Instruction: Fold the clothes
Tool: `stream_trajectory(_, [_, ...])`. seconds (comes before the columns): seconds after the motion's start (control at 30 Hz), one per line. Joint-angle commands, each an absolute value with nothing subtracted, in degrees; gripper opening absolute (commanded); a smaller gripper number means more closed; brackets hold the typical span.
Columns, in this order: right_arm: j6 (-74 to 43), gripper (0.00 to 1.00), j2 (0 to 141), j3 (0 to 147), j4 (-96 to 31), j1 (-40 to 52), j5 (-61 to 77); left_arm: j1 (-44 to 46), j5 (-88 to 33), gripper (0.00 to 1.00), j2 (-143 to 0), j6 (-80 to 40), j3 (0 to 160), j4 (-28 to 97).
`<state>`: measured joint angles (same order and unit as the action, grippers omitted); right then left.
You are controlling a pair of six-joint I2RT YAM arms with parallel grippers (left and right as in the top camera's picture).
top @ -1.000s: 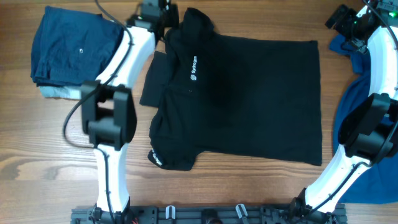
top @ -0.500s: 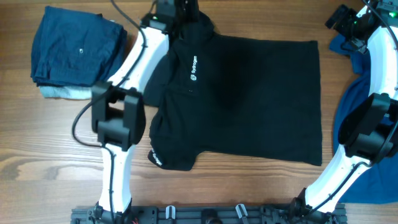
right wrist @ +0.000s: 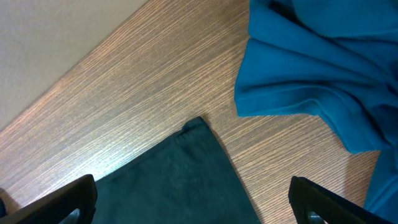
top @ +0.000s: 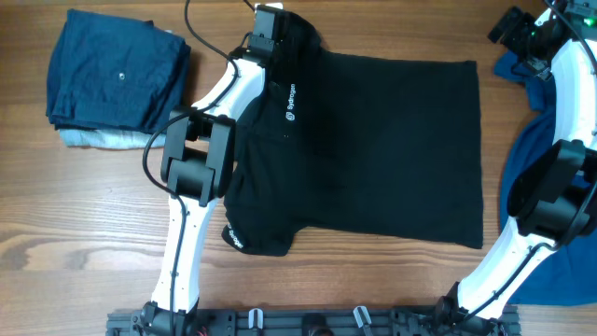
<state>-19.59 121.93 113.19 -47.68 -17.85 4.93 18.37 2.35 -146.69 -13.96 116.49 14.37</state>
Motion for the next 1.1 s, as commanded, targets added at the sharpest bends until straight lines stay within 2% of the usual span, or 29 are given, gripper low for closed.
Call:
stream_trajectory(0.0, [-19.6,1.0,122.4,114.0,-47.5,-18.0,5.4,18.1,3.3,0.52,-148.2,-13.7,116.4,14.5])
stream_trajectory(0.1, [-19.6,1.0,122.4,114.0,-47.5,-18.0,5.4,18.1,3.3,0.34,-148.2,-13.3,116.4,14.3])
stream_trajectory(0.17, [-19.6,0.99,122.4,114.0,-47.5,-18.0,5.4,18.1,3.4,0.31,-148.2,-12.4,116.4,14.2])
stream_trajectory(0.23, [-19.6,0.99,122.4,114.0,-47.5,-18.0,5.4,18.1,3.8,0.21,-148.2,-12.2,116.4,14.3])
stream_trajectory(0.37, [-19.6,0.99,122.4,114.0,-47.5,-18.0,5.4,18.1,4.6,0.08,-147.5,-12.2,119.0,14.8])
stream_trajectory(0.43, [-19.7,1.0,122.4,114.0,-47.5,-18.0,5.4,18.1,4.7,0.06,-147.0,-11.9,120.8,15.6])
stream_trajectory(0.6, [-19.6,1.0,122.4,114.0,-47.5,-18.0,5.4,18.1,11.9,0.1,-145.4,-9.2,122.0,18.1])
stream_trajectory(0.73, [-19.7,1.0,122.4,114.0,-47.5,-18.0,5.4,17.6,12.1,0.14,-145.4,-9.5,121.9,22.0])
stream_trajectory(0.9, [-19.6,1.0,122.4,114.0,-47.5,-18.0,5.4,17.6,12.1,0.4,-141.5,-9.4,122.1,24.4])
stream_trajectory(1.07, [-19.6,1.0,122.4,114.0,-47.5,-18.0,5.4,16.5,12.3,0.58,-128.9,-17.5,122.2,42.1])
